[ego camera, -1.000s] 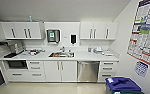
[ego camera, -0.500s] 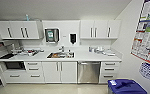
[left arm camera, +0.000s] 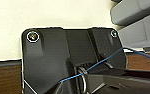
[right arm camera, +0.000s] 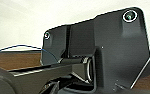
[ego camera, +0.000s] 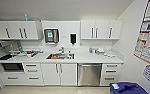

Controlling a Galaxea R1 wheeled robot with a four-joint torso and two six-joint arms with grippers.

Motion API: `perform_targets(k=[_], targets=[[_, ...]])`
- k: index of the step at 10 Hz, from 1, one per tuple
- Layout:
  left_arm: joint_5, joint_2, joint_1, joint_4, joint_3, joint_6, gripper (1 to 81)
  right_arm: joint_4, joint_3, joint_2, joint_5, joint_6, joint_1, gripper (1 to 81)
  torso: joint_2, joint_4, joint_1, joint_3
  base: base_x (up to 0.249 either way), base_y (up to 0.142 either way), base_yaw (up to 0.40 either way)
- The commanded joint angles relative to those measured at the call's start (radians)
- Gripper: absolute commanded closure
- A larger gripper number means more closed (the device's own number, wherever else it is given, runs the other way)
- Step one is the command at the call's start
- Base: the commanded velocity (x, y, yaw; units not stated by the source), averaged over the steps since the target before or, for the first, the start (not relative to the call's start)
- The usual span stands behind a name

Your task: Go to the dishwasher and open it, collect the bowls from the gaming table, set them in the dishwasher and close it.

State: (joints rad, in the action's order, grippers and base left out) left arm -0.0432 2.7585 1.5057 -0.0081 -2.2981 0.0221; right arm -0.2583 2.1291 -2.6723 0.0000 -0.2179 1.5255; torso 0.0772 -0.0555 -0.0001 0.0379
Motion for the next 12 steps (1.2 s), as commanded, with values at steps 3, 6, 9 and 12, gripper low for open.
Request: perform_targets(k=[3,6,9,12], targets=[[0.048,-0.017,-0.058,0.003,0.008,-0.001,1.0,-0.001,-0.02,0.022,-0.061,0.0,-0.055,1.0,0.0,0.0,0.0,0.0,0.134,0.0,0.0],[0.048,-0.016,-0.058,0.003,0.008,-0.001,1.0,0.004,-0.022,0.023,-0.06,0.0,-0.055,1.0,0.0,0.0,0.0,0.0,0.127,0.0,0.0],[0.049,-0.016,-0.058,0.003,0.008,-0.001,1.0,0.004,-0.02,0.018,-0.061,0.0,-0.058,1.0,0.0,0.0,0.0,0.0,0.099,0.0,0.0],[0.051,-0.016,-0.058,0.002,0.008,-0.001,1.0,0.004,-0.022,0.016,-0.06,0.002,-0.057,1.0,0.0,0.0,0.0,0.0,0.094,0.0,0.0]])
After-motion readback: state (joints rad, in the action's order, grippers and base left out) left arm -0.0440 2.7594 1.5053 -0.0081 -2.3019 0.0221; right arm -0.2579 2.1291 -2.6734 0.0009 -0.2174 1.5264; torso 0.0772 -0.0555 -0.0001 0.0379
